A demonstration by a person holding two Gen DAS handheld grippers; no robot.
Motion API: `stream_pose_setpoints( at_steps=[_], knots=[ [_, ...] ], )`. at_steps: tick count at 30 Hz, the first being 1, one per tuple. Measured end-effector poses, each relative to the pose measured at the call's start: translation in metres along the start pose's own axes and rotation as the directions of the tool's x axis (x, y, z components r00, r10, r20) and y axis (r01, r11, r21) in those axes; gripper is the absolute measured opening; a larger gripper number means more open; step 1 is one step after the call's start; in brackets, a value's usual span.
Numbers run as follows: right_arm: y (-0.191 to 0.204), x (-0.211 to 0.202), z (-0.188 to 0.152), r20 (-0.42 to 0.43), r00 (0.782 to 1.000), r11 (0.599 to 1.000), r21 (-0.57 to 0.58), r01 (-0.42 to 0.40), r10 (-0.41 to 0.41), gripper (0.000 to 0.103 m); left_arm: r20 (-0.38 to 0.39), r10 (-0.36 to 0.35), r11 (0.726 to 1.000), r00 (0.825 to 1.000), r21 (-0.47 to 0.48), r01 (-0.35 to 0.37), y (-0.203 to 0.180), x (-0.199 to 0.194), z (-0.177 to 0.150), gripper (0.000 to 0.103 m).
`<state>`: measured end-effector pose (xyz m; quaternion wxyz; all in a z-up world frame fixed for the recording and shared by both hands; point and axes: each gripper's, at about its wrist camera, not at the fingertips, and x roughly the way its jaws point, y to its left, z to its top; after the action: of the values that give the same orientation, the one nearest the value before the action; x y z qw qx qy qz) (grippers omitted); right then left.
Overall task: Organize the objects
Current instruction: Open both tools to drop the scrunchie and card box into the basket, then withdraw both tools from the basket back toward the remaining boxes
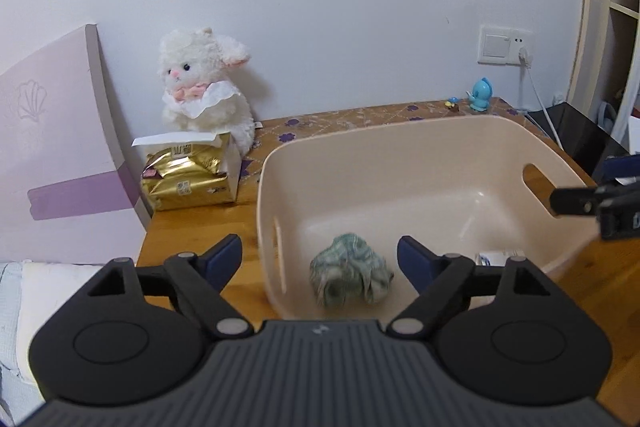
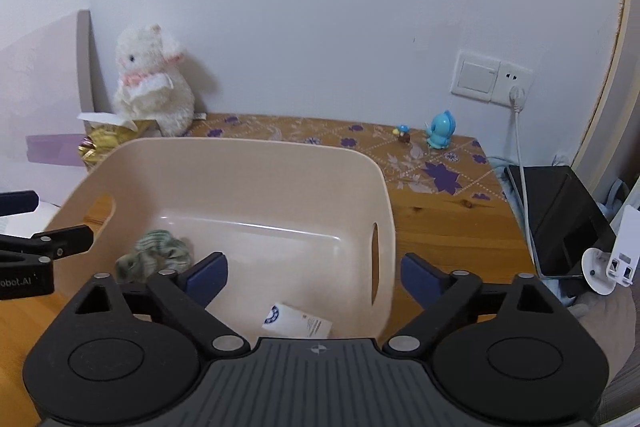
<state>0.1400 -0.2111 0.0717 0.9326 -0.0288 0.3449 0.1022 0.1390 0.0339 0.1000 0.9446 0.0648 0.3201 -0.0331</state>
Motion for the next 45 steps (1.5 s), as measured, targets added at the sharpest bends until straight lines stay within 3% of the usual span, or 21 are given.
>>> stream_pose_setpoints(
  at_steps=[6,13,17,20,27,35,39,45],
  knots=[
    [-0.007,-0.015,-0.022,-0.013,0.999,0.999,0.042,-0.033,0.033,0.097,-0.025,0.001,1.0,1.0,0.018,-0.001,0.008,-0.017,-0.027,0.087],
    [0.003,-0.007,-0.062,-0.078,0.996,0.999,0.007,-0.043,0.044,0.097,-0.086,0.005,0.999,0.996,0.047,-0.001,0.008,-0.005,-0.06,0.087],
    [0.008,0.011,-0.08,-0.127,0.992,1.0,-0.009,-0.02,0.019,0.096,-0.122,0.02,0.999,0.992,0.033,-0.016,0.006,0.015,-0.072,0.087],
    [0.009,0.021,-0.09,-0.12,0.991,0.998,-0.044,0.052,-0.057,0.096,-0.143,0.027,0.999,0.989,0.031,-0.023,0.003,0.027,-0.08,0.087],
    [-0.006,0.039,-0.1,-0.132,0.99,0.999,0.007,0.052,-0.051,0.096,-0.17,-0.011,1.0,0.985,0.011,0.013,-0.003,0.04,-0.087,0.087],
    [0.007,0.045,-0.099,-0.134,0.991,1.0,-0.006,0.014,-0.015,0.095,-0.171,-0.026,1.0,0.985,-0.009,0.025,-0.01,0.045,-0.088,0.087],
    [0.009,0.037,-0.1,-0.141,0.99,0.999,-0.037,0.015,-0.021,0.093,-0.177,-0.032,0.999,0.984,-0.024,0.028,-0.012,0.042,-0.089,0.087],
    [-0.015,0.013,-0.098,-0.151,0.988,0.999,-0.032,0.024,-0.029,0.093,-0.161,-0.104,0.994,0.981,-0.032,0.1,-0.025,0.028,-0.09,0.087]
  ],
)
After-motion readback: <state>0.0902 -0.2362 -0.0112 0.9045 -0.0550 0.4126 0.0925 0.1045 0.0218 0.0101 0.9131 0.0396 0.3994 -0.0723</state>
